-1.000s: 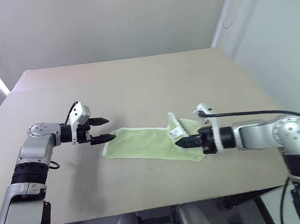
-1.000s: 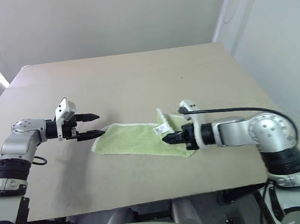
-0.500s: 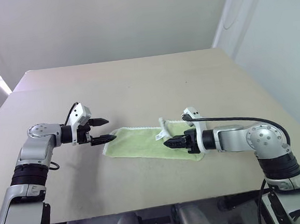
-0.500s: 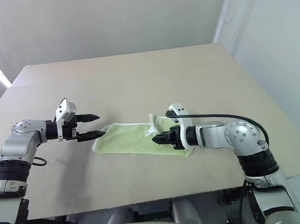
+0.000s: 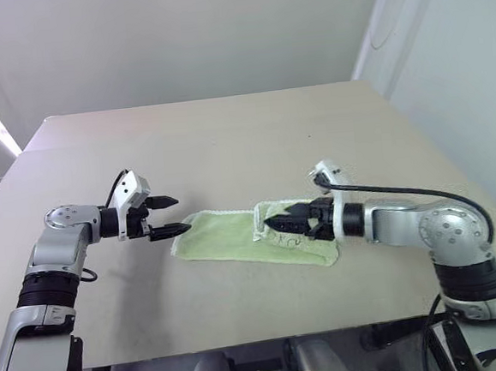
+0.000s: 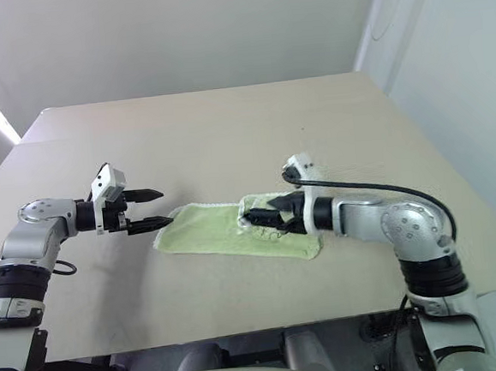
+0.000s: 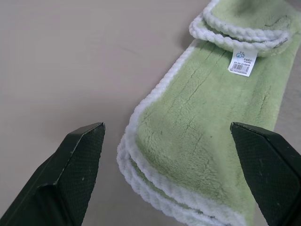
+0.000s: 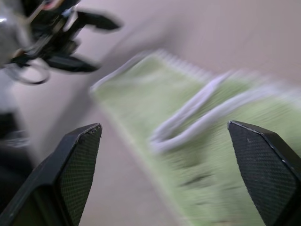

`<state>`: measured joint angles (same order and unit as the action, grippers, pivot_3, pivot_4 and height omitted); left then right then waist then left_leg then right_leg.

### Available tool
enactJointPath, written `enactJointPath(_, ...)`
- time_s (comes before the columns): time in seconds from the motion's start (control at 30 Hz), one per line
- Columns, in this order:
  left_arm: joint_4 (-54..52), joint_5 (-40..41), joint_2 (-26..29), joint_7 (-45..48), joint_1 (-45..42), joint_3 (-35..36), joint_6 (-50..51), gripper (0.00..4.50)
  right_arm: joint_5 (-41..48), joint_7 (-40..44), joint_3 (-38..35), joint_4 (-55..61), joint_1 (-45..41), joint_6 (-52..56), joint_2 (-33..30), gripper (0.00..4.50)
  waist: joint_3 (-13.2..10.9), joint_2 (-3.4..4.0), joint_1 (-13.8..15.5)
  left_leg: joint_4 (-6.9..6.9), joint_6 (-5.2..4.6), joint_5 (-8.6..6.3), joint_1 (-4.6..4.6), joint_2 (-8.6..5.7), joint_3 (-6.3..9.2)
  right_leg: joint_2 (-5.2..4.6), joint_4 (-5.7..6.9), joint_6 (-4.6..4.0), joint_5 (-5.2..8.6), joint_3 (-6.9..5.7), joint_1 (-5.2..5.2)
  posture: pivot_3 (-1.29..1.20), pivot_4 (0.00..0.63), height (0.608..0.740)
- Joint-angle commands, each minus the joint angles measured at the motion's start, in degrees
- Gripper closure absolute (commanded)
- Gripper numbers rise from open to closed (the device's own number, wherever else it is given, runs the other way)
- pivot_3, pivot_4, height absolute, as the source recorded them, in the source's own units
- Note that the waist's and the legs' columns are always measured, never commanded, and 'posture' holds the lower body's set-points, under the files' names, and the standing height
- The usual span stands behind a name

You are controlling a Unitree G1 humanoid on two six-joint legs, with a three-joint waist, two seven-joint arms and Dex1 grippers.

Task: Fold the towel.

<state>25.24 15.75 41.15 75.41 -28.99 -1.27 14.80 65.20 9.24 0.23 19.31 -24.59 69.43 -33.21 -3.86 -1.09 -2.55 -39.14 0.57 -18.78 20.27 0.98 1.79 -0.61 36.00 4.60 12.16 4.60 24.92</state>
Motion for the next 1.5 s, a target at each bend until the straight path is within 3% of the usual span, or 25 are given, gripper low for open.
enactJointPath(0.03, -0.6, 0.7, 1.1, 0.5, -0.9, 1.1, 1.2, 0.00, -5.5, 2.8, 3.2, 2.5, 0.6, -4.0, 1.8, 0.03, 0.0, -0.01, -0.2, 0.00, 0.00, 0.00, -0.01, 0.01, 0.00, 0.02, 0.01, 0.00, 0.00, 0.00, 0.00, 0.00, 0.000, 0.712)
enactJointPath(0.23, -3.8, -1.2, 7.3, 1.5, -2.8, -5.1, 26.1, 0.00, -9.9, 2.3, 2.3, -1.0, -0.2, -4.3, 5.3, 0.03, 0.0, -0.03, -1.2, -0.02, 0.00, 0.00, -0.04, -0.01, 0.01, 0.04, 0.10, -0.01, 0.00, 0.02, 0.00, 0.00, 0.000, 0.712)
enactJointPath(0.37, -4.7, 2.1, 9.1, 0.1, -3.7, -4.4, 40.4, 0.00, -8.9, 0.9, -2.3, -4.1, -0.8, -3.3, 8.2, 0.03, 0.0, -0.03, -1.4, -0.02, 0.00, 0.00, -0.01, -0.01, 0.04, 0.01, 0.07, 0.01, 0.00, 0.01, 0.00, 0.00, 0.000, 0.712)
enactJointPath(0.7, -7.7, 7.5, 6.5, -4.5, -3.5, -6.5, 58.2, 0.00, -7.4, -0.1, -6.8, -4.8, -0.8, 0.6, 13.1, 0.03, 0.0, 0.00, -1.5, 0.00, 0.00, 0.00, -0.02, -0.01, 0.09, 0.02, 0.12, 0.02, 0.00, -0.01, 0.01, 0.00, 0.000, 0.712)
enactJointPath(0.8, -6.8, 8.8, 6.3, -5.6, -3.6, -6.7, 61.1, 0.00, -8.0, 3.9, -6.1, -1.0, 0.4, 0.0, 9.8, 0.03, 0.0, 0.02, -1.5, -0.01, 0.00, 0.00, -0.04, -0.02, 0.08, 0.01, 0.10, 0.02, 0.00, 0.00, 0.00, 0.00, 0.000, 0.712)
enactJointPath(1.0, -4.0, 12.0, 4.9, -7.2, -4.9, -5.5, 65.4, 0.00, -18.6, 20.1, 1.5, 11.0, 7.1, -10.2, -8.1, 0.03, 0.0, 0.02, -1.4, 0.05, 0.00, 0.00, -0.06, -0.06, 0.07, -0.01, 0.05, 0.09, 0.07, -0.02, -0.02, 0.00, 0.000, 0.712)
enactJointPath(1.13, -3.2, 13.3, 3.3, -8.8, -5.4, -5.0, 67.1, 0.00, -28.2, 28.6, 6.2, 12.7, 11.1, -19.6, -18.3, 0.03, 0.0, 0.01, -1.4, 0.04, 0.00, 0.00, -0.19, -0.08, 0.05, -0.03, 0.01, 0.08, 0.09, -0.01, -0.14, 0.00, 0.000, 0.712)
enactJointPath(1.33, -1.9, 14.9, 1.0, -10.4, -6.0, -2.8, 68.2, 0.00, -33.5, 31.1, 5.4, 9.3, 11.4, -23.3, -19.8, 0.03, 0.0, -0.02, -1.2, 0.04, 0.02, -0.01, -0.81, -0.11, 0.02, -0.07, -0.02, 0.08, 0.10, 0.02, -0.68, 0.00, 0.000, 0.712)
enactJointPath(1.5, -3.5, 15.0, 1.2, -11.1, -5.4, -3.6, 66.8, 1.28, -35.9, 30.3, 5.3, 8.4, 11.6, -23.1, -18.2, 0.00, 0.0, -0.05, -1.2, 0.06, 0.02, -0.01, -0.72, -0.11, 0.01, -0.07, -0.01, 0.07, 0.10, 0.03, -0.60, 0.00, 0.000, 0.712)
